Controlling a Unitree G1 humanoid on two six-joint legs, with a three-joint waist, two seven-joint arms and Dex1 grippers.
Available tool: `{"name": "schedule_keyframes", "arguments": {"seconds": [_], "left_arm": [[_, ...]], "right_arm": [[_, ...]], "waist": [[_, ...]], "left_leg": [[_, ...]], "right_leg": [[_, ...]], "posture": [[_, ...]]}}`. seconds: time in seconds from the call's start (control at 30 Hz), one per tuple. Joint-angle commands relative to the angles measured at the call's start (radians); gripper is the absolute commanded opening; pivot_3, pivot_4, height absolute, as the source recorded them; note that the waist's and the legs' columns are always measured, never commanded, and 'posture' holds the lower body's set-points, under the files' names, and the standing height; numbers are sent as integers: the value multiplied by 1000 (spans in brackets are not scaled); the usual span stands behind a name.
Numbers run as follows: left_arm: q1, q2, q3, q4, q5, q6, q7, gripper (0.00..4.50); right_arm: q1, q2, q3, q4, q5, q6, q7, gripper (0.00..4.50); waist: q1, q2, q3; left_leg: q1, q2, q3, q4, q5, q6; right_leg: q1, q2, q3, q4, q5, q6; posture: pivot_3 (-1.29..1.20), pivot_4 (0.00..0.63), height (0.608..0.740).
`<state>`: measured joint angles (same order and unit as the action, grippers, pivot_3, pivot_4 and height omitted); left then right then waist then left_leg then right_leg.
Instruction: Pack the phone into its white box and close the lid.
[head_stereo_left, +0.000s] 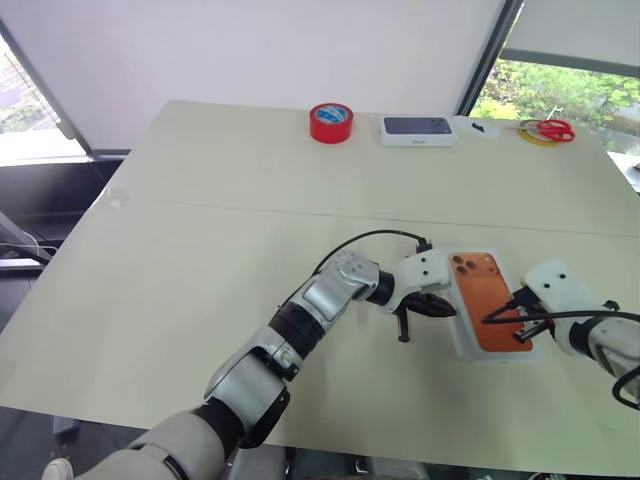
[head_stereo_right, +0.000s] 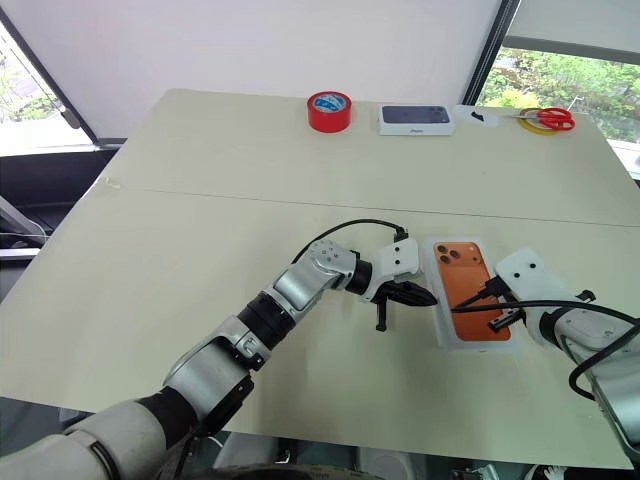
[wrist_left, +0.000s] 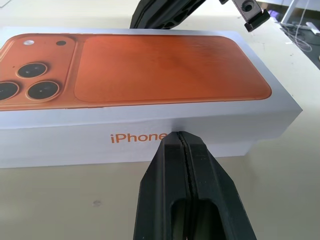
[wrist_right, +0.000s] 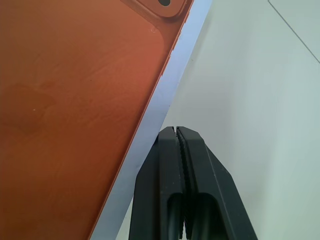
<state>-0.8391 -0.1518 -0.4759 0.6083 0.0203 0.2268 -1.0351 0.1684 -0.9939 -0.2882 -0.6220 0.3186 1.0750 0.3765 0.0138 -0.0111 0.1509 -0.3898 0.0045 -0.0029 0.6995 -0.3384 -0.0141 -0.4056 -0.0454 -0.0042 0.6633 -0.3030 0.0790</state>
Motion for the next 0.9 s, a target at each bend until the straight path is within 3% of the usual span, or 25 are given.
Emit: {"name": "schedule_keyframes", "arguments": {"seconds": [0.03, 0.67, 0.9], "left_arm": [[-21, -36, 10, -21, -11, -24, 19, 0], [-64, -35, 46, 53, -10, -50, 40, 0], [-68, -31, 67, 66, -13, -50, 68, 0]], "right_arm": [[-30, 15, 15, -22, -6, -15, 22, 77], [-45, 33, 36, 2, -71, -16, 64, 77], [-5, 27, -46, -2, -92, -13, 88, 77]], "waist": [[0, 0, 0], [-1, 0, 0], [-1, 1, 0]], "left_leg": [[0, 0, 0, 0, 0, 0], [0, 0, 0, 0, 0, 0], [1, 0, 0, 0, 0, 0]], "right_leg": [[0, 0, 0, 0, 0, 0], [0, 0, 0, 1, 0, 0], [0, 0, 0, 1, 0, 0]], "posture": [[0, 150, 724], [0, 150, 724], [0, 150, 724]]}}
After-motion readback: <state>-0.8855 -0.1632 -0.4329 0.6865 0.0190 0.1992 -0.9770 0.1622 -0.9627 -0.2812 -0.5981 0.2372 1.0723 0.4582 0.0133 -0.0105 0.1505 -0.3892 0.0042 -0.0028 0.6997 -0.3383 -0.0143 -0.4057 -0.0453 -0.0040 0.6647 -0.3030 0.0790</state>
